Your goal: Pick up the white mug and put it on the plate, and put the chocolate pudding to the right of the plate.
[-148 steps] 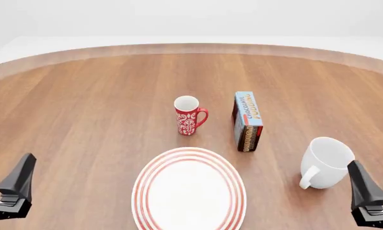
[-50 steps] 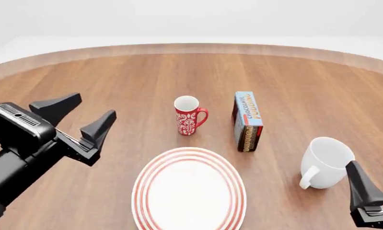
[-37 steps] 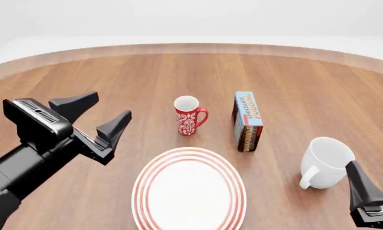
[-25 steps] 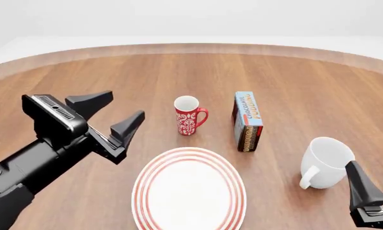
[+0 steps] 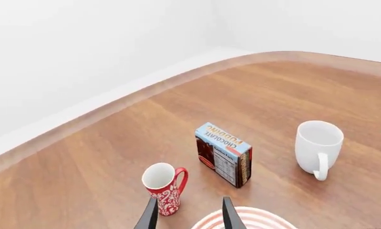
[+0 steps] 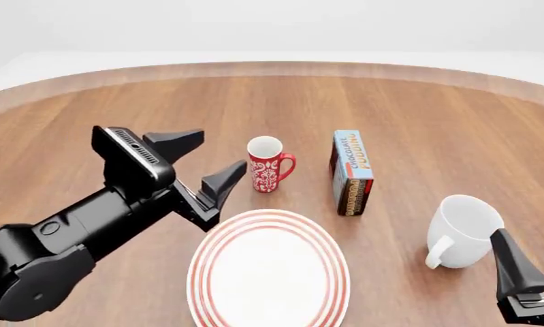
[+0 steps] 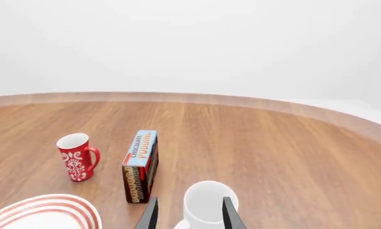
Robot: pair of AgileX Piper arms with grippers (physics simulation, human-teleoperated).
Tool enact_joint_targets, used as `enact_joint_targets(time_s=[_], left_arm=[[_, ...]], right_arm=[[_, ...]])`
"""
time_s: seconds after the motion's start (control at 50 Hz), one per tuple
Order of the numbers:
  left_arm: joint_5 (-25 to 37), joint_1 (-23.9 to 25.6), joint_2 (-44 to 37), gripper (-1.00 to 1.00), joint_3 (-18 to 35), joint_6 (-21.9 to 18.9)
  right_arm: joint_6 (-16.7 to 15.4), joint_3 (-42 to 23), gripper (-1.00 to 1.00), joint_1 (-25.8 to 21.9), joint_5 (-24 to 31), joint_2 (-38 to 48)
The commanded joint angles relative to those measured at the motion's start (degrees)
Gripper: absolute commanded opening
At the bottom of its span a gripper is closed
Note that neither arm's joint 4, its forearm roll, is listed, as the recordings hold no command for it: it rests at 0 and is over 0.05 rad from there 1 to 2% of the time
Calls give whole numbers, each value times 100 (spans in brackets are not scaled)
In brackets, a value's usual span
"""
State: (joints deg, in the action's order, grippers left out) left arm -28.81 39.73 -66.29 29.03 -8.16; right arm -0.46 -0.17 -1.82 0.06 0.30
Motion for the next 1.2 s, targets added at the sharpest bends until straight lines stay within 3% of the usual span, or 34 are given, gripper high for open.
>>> enact_joint_targets(time_s=[0.02,0.8,1.2], left_arm=[[-10,212,-348,100,260,17],[544,1254,-1557,100,1503,-45],[624,1619,-2186,100,1860,26]], right_arm=[[-4,-1,100,-11,2,-8],[-13,2,100,-42,-12,-14],[-4,-2,100,-57,-7,-15]])
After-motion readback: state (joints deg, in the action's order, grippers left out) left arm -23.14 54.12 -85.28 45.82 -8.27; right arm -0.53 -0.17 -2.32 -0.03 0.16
